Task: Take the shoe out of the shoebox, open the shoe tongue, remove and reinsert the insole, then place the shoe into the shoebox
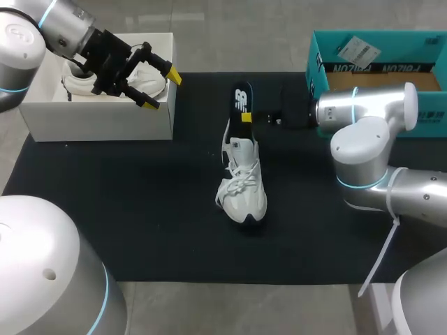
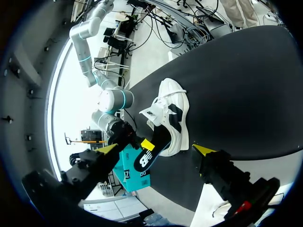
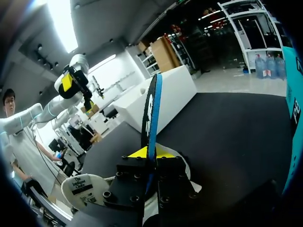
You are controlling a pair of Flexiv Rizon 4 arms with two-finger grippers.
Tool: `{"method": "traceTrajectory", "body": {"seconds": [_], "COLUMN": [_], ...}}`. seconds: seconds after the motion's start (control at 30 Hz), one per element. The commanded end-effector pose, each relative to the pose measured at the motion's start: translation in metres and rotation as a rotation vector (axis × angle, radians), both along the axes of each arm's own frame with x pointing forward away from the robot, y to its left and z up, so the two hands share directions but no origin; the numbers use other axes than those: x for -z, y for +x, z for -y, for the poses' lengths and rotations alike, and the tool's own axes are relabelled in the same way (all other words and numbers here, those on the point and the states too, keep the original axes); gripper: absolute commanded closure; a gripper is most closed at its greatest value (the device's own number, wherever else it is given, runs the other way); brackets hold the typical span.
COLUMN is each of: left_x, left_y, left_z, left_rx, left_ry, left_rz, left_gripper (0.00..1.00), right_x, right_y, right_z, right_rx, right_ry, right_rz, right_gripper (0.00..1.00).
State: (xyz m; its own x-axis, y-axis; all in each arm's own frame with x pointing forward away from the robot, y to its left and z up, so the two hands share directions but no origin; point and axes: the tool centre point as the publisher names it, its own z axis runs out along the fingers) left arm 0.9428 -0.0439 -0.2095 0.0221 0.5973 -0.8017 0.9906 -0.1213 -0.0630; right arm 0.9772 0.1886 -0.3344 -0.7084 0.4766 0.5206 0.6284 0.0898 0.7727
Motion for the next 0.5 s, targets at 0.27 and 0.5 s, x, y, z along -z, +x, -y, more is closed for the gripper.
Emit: {"method": "traceTrajectory", "body": {"seconds": [0.27, 0.5], "left_x": [0.000, 0.000], "left_y": [0.000, 0.000], "left_z": [0.000, 0.000], "left_rx": [0.001, 0.001], "left_ry": [0.003, 0.003], "left_rz": [0.001, 0.001], "left_gripper": [0.00, 0.00], "right_x": [0.020, 0.024], "right_y": [-0.030, -0.048], "right_z": [-0.015, -0.017], "right_rx": [-0.020, -0.016], "right_ry": [0.022, 0.034], "right_rz": [-0.061, -0.093], "right_gripper": [1.00, 1.00]}}
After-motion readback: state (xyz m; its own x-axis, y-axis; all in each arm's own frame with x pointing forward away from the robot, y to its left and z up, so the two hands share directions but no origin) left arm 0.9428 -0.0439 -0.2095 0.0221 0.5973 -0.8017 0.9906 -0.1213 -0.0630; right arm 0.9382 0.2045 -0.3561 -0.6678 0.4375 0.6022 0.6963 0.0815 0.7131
